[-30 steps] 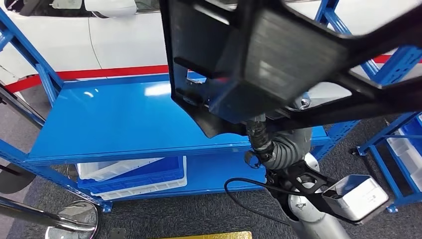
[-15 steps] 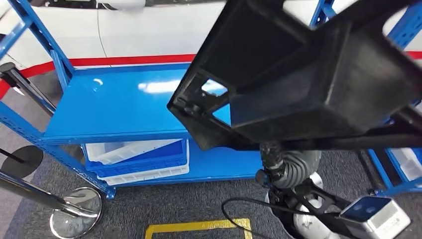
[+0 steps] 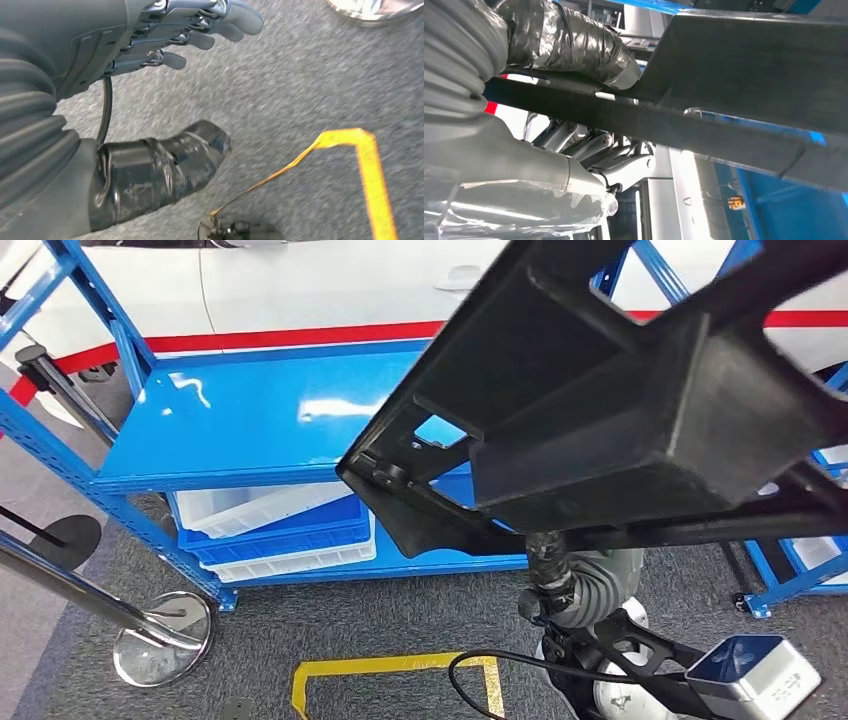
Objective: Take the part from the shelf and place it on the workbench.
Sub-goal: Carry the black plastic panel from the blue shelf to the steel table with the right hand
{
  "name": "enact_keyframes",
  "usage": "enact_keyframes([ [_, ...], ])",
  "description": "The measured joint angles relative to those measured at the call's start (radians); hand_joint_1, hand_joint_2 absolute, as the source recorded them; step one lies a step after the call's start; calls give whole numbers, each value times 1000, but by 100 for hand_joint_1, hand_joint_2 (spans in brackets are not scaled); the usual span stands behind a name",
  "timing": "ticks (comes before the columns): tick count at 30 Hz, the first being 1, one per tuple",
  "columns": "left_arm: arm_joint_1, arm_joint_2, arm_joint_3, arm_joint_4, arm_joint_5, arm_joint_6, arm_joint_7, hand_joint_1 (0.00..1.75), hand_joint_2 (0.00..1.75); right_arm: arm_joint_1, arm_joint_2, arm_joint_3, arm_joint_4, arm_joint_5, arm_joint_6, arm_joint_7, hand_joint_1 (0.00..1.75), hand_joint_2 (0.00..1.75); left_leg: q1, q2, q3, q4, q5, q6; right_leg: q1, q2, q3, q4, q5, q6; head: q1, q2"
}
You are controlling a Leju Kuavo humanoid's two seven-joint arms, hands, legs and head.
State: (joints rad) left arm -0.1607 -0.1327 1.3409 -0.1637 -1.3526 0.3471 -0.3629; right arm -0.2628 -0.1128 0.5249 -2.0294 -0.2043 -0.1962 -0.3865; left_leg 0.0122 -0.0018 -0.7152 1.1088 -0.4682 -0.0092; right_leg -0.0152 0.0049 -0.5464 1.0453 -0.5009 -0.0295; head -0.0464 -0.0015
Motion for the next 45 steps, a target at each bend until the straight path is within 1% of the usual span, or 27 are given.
enact_keyframes([
  [2, 0, 0, 0, 0, 0, -2, 3, 0, 175, 2, 1, 0, 0, -1, 0, 0, 175, 175, 1, 0, -30, 120, -95, -5, 4, -1, -28, 1, 24, -7, -4, 0],
  [3, 0, 0, 0, 0, 0, -1, 5, 0, 175, 3, 2, 0, 0, -3, 0, 0, 175, 175, 1, 1, -34, 172, -112, -5, 7, -2, -43, 2, 37, -8, -4, 0],
  [5, 0, 0, 0, 0, 0, 7, 12, 0, 175, 6, 2, 0, 2, -16, 1, 0, 175, 175, -1, 0, -4, 199, -82, 3, 14, -4, -77, 3, 60, -9, -4, 0],
  [7, -1, 0, 0, 0, 0, 19, 19, 0, 175, 6, 2, 0, 5, -37, 5, -2, 175, 175, -10, 0, 93, 94, -46, 22, 18, -3, -105, 3, 83, -8, -4, 0],
  [9, -5, 0, 0, 0, 1, 29, 20, 0, 175, 6, 2, 0, 7, -55, 10, -9, 175, 175, -23, -1, 195, -51, -59, 38, 17, -5, -119, 1, 103, -1, -4, 0],
  [11, -8, 0, 0, 0, 3, 31, 20, 0, 175, 6, 3, 0, 10, -62, 15, -12, 175, 175, -32, -1, 228, -115, -66, 45, 12, -9, -119, -7, 123, 10, -8, 0],
  [13, -9, 0, 0, 0, 4, 25, 19, 0, 175, 6, 4, 0, 13, -55, 10, -12, 175, 175, -30, 2, 221, -132, -38, 54, 8, -9, -123, -10, 125, 19, -11, 0],
  [14, -9, 0, 1, 0, 4, 22, 19, 0, 175, 7, 4, 0, 14, -48, 2, -12, 175, 175, -28, 5, 216, -142, -23, 60, 8, -7, -131, 5, 100, 22, -10, 0],
  [17, -10, -1, 1, 0, 3, 19, 24, 0, 175, 7, 5, 0, 15, -35, -24, -17, 175, 175, -24, 10, 178, -148, 17, 70, 4, -6, -169, 154, -43, 33, -5, 0],
  [18, -9, -2, 1, 0, 4, 20, 23, 0, 175, 8, 5, 0, 16, -36, -28, -19, 175, 175, -23, 10, 160, -145, 29, 68, 1, -6, -177, 214, -67, 38, -5, 0],
  [19, -9, -2, 2, 0, 4, 22, 19, 0, 175, 7, 5, 0, 17, -36, -32, -21, 175, 175, -21, 11, 142, -141, 40, 65, -2, -6, -175, 252, -64, 43, -5, 0],
  [20, -9, -3, 2, 0, 4, 25, 12, 0, 175, 7, 5, 0, 18, -36, -36, -23, 175, 175, -19, 11, 121, -134, 50, 61, -5, -6, -160, 263, -41, 48, -5, 0],
  [22, -9, -5, 3, 1, 5, 28, 1, 0, 175, 6, 6, 0, 20, -31, -49, -25, 175, 175, -13, 10, 79, -112, 66, 50, -14, -6, -81, 189, 5, 59, -5, 0],
  [23, -9, -5, 4, 1, 6, 27, -2, 0, 175, 5, 7, 0, 20, -27, -55, -25, 175, 175, -12, 9, 59, -98, 70, 44, -15, -6, -30, 123, 0, 63, -4, 0],
  [25, -8, -2, 6, 1, 11, 23, -4, 0, 175, 4, 11, 0, 20, -18, -68, -23, 175, 175, -12, 6, 38, -74, 75, 32, -11, -3, 34, 28, -39, 53, -5, 0],
  [27, -8, 0, 7, 1, 15, 19, -6, 0, 175, 4, 14, 0, 20, -14, -73, -21, 175, 175, -9, 5, 33, -66, 84, 18, -5, -1, 35, 10, -48, 30, -7, 0],
  [29, -7, 1, 8, 1, 18, 18, -6, 0, 175, 3, 18, 0, 20, -13, -73, -21, 175, 175, -3, 4, 22, -48, 62, 6, -5, -4, 24, 9, -33, 11, -9, 0],
  [30, -7, 2, 8, 1, 19, 18, -6, 0, 175, 3, 20, 0, 20, -13, -74, -21, 175, 175, -1, 4, 9, -17, 28, 1, -6, -7, 15, 8, -24, 4, -10, 0],
  [32, -7, 3, 11, 1, 20, 16, -4, 0, 175, 4, 25, 0, 20, -14, -76, -22, 175, 175, 0, 4, -27, 94, -58, -7, -4, -12, -4, 8, -8, -4, -14, 0],
  [33, -7, 4, 13, 1, 18, 14, -1, 0, 175, 6, 26, 0, 21, -14, -78, -23, 175, 175, 0, 4, -43, 153, -85, -9, -2, -16, -13, 9, -2, -6, -15, 0],
  [34, -6, 4, 14, 1, 16, 12, 4, 0, 175, 9, 27, 0, 22, -15, -80, -23, 175, 175, 0, 4, -48, 190, -91, -9, 1, -20, -20, 10, 4, -6, -15, 0],
  [35, -5, 5, 16, 1, 14, 10, 9, 0, 175, 11, 27, 0, 23, -15, -82, -23, 175, 175, 0, 5, -35, 193, -81, -8, 3, -26, -26, 10, 9, -5, -15, 0],
  [36, -5, 5, 17, 1, 12, 7, 15, 0, 175, 14, 27, 0, 24, -15, -84, -23, 175, 175, 0, 6, -3, 157, -59, -5, 4, -32, -30, 11, 12, -4, -15, 0],
  [38, -5, 5, 18, 1, 7, 4, 25, 0, 175, 17, 27, 0, 25, -16, -85, -24, 175, 175, -7, 30, 91, 19, -25, 8, 7, -47, -33, 11, 17, 0, -15, 0],
  [40, -7, 5, 20, 1, 4, 2, 32, 0, 175, 19, 27, 0, 26, -18, -84, -25, 175, 175, -21, 53, 145, -71, -15, 23, 7, -63, -32, 7, 21, 7, -15, 0],
  [43, -7, 7, 23, 1, 3, 1, 35, 0, 175, 23, 27, 0, 28, -23, -81, -26, 175, 175, -27, 40, 149, -99, -3, 40, 5, -80, -26, 0, 25, 22, -20, 0],
  [45, -6, 7, 24, 1, 3, 0, 36, 0, 175, 24, 27, 0, 29, -26, -80, -28, 175, 175, -21, 26, 156, -122, 13, 52, 5, -57, -42, 35, -4, 29, -17, 0],
])
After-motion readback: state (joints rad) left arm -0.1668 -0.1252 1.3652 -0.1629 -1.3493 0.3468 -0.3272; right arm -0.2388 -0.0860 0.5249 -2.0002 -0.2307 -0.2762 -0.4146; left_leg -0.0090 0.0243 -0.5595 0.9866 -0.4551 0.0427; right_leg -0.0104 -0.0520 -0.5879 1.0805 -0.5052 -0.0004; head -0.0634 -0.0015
